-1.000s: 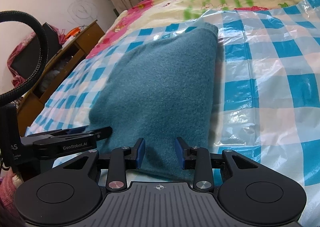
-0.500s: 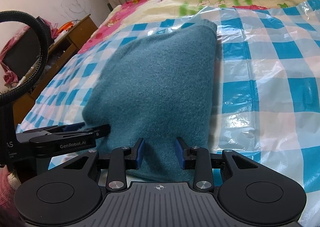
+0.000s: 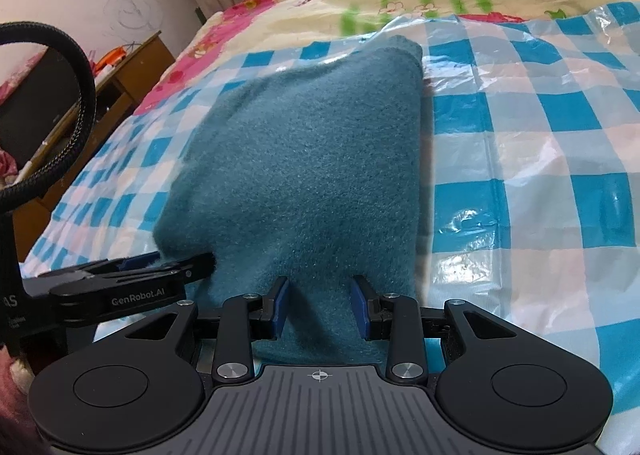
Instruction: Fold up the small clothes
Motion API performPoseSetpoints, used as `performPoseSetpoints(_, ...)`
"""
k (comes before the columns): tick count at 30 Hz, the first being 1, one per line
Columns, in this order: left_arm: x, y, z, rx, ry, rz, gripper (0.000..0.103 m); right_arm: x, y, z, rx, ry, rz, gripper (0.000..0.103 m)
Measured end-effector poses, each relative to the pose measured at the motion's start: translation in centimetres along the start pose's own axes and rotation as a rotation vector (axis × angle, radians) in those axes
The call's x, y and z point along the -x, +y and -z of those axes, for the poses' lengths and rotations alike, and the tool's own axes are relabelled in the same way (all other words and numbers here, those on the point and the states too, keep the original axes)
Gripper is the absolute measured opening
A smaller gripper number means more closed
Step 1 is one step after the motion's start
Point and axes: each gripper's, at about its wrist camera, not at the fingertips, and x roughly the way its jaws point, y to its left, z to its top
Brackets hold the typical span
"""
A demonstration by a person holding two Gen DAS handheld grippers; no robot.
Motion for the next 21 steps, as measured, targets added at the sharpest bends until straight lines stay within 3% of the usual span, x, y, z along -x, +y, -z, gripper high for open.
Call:
performPoseSetpoints(17,3.1,0.0,1.2,0.004,0.007,-0.004,0.071,2.5,-1.8,1.3,-0.045,-0.018,-0.046,0.038)
performPoseSetpoints(19,3.5,0.5,0.5,0.025,-0.002,0.03,0.071,2.7,-2.3,0.8,-0.066,-0.032,-0.057,0.04)
performPoseSetpoints(21,3.8,0.9,-0.4,0.031,-0.019,0.047,0.072,3.0,-2.7,0.2,-0.077,-0.054,-0.068,0.054)
